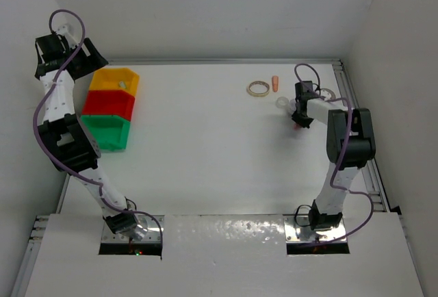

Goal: Sort the stationery into containers
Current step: Pick up the stationery from the center of the board, then place the stationery in the storage box.

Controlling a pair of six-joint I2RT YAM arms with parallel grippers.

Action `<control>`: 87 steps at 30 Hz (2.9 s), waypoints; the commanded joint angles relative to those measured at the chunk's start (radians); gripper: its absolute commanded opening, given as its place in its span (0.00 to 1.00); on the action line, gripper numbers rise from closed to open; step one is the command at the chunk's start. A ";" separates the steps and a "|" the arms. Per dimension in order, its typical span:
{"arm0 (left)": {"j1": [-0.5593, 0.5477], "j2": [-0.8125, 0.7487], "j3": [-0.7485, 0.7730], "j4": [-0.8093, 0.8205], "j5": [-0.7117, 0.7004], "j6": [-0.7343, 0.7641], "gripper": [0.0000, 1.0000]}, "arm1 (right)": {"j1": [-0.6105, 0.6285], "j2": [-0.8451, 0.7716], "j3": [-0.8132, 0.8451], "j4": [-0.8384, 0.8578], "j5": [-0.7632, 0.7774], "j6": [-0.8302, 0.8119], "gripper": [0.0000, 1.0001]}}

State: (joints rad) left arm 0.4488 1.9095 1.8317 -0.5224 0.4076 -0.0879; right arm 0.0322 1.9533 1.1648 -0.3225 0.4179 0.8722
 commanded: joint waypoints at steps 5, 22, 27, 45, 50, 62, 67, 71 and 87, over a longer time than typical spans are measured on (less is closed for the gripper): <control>0.007 -0.084 0.011 -0.010 0.097 0.011 0.75 | 0.033 -0.202 -0.197 0.013 0.039 -0.108 0.00; -0.511 -0.066 -0.014 -0.393 0.353 0.298 0.82 | 0.725 -0.318 -0.110 0.698 -0.152 -0.762 0.00; -0.588 -0.070 -0.083 -0.349 0.326 0.240 0.81 | 0.804 -0.186 0.019 0.731 -0.174 -0.753 0.00; -0.628 -0.052 -0.120 -0.321 0.298 0.205 0.09 | 0.827 -0.126 0.072 0.786 -0.154 -0.702 0.00; -0.624 -0.049 -0.126 -0.323 0.333 0.208 0.00 | 0.827 -0.108 0.073 0.803 -0.160 -0.690 0.00; -0.158 0.152 0.225 -0.249 0.249 0.117 0.00 | 0.784 -0.289 -0.109 0.757 -0.096 -0.631 0.99; -0.032 0.338 0.448 -0.173 0.168 0.053 0.00 | 0.742 -0.335 -0.189 0.692 -0.042 -0.593 0.99; -0.006 0.381 0.462 -0.061 0.145 0.050 0.00 | 0.716 -0.326 -0.172 0.620 -0.028 -0.578 0.99; 0.010 0.479 0.363 0.101 0.128 -0.004 0.27 | 0.586 -0.320 -0.025 0.370 -0.070 -0.549 0.99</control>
State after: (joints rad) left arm 0.4465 2.3672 2.2036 -0.4644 0.5381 -0.0837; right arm 0.6601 1.6375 1.0420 0.1112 0.3584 0.2962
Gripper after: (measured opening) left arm 0.259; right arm 0.985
